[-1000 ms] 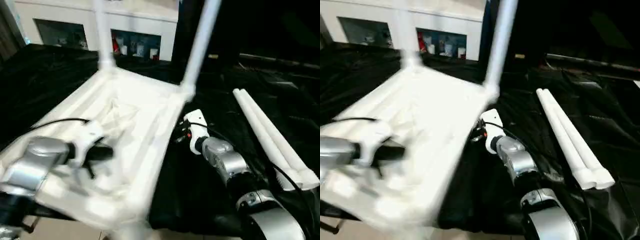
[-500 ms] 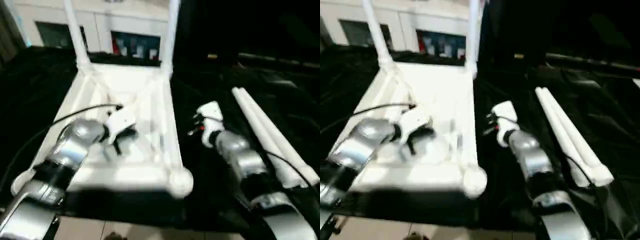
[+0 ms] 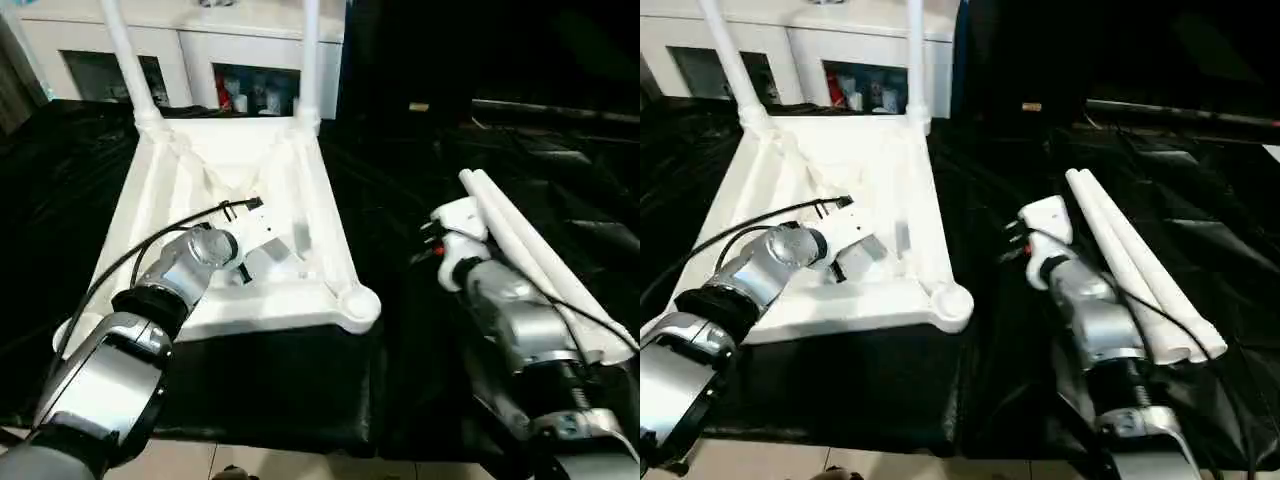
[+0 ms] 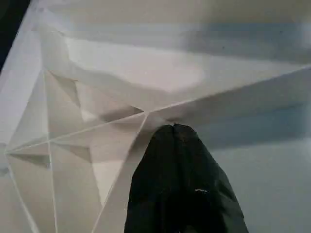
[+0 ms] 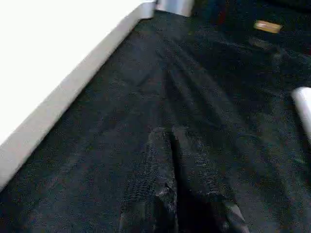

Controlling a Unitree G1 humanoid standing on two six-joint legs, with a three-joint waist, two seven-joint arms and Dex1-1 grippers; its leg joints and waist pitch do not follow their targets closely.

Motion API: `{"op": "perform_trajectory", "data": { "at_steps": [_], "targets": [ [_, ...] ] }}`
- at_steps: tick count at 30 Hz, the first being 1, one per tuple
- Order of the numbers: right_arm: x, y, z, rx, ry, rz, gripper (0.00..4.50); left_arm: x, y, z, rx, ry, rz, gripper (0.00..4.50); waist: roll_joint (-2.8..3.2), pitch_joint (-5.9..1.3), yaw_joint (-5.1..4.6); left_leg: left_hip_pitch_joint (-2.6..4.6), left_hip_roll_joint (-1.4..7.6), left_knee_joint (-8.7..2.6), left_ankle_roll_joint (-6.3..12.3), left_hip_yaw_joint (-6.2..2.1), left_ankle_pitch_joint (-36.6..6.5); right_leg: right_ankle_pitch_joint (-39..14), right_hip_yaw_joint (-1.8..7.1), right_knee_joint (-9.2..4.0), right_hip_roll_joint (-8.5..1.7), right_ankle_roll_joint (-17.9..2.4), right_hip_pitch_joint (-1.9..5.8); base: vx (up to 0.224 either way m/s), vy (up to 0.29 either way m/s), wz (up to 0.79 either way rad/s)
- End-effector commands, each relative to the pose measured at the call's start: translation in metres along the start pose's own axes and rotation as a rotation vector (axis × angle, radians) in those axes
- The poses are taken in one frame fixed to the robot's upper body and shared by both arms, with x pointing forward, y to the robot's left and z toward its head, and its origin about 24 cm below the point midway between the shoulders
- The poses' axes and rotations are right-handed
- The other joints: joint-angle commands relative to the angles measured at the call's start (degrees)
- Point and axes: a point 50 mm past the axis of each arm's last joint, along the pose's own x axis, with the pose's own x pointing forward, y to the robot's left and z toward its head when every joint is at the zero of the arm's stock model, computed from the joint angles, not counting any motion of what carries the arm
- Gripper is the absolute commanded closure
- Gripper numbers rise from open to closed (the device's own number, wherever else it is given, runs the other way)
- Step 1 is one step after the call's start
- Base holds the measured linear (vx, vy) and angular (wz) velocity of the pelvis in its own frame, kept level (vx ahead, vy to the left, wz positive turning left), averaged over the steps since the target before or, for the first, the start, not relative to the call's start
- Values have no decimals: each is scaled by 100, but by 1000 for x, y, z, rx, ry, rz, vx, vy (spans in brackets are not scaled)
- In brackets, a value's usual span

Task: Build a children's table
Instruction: Rotate table base

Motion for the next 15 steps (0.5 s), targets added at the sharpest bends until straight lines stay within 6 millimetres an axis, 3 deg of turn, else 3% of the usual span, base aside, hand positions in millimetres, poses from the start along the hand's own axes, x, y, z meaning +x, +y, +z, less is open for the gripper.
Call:
{"op": "perform_trajectory", "data": {
  "at_steps": [1,6,7,9,10,12,13,15],
  "targets": [
    [-7,-9,6,-15,10,-57,443,-2,12,17,-68,-96,40,450,81,-474,18,121,-4,-330,-33,12,-1358,-538,143,-430,-156,-1266,334,0,0,0],
    [-24,-23,24,63,21,-47,443,-12,9,45,-325,-377,-66,450,60,-462,61,140,32,-329,64,30,-1362,-528,152,-410,-183,-1499,336,0,0,0],
    [-27,-31,28,54,32,-83,417,-17,7,48,-361,-415,-93,450,46,-455,82,133,45,-330,76,46,-1349,-537,151,-412,-173,-1493,306,0,0,0],
    [-28,-42,29,47,74,-112,404,-24,5,51,-379,-455,-130,450,56,-451,74,126,32,-331,45,48,-1377,-638,151,-413,-171,-1435,305,0,0,0],
    [-31,-54,31,41,119,-140,404,-32,2,54,-378,-496,-175,450,-7,-437,56,122,49,-342,9,55,-1351,-783,154,-413,-180,-1429,319,0,0,0],
    [-32,-59,31,42,146,-149,375,-36,0,56,-377,-517,-197,450,15,-436,52,128,24,-321,-13,67,-1365,-1010,158,-427,-170,-1313,297,0,0,0],
    [-36,-66,32,33,182,-156,365,-43,-2,56,-378,-530,-231,450,-32,-428,38,127,32,-328,-15,73,-1402,-1149,161,-451,-169,-1221,290,0,0,0],
    [-37,-67,32,34,187,-159,354,-44,-2,56,-378,-533,-239,450,-3,-423,38,124,35,-333,-28,66,-1391,-1247,161,-458,-176,-1154,285,0,0,0]
  ]
}}
